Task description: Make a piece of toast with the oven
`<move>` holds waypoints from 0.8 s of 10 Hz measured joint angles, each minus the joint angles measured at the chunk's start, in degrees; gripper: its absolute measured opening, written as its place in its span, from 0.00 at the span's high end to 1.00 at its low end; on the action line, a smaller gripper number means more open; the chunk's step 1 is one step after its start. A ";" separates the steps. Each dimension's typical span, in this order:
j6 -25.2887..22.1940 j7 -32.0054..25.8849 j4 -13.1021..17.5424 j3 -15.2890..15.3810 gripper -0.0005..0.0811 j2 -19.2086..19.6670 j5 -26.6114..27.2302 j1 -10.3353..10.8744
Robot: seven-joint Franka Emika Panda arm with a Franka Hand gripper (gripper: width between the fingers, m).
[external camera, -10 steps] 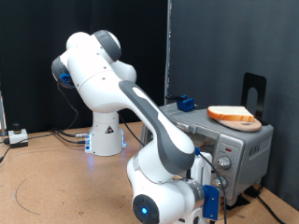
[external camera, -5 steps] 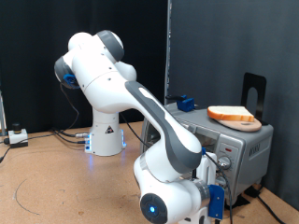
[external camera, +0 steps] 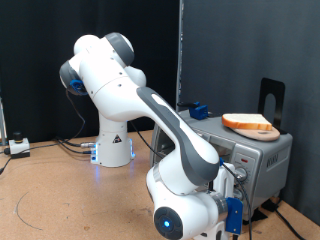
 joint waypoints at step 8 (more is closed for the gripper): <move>-0.61 -0.06 -0.37 0.11 0.87 0.00 1.21 0.08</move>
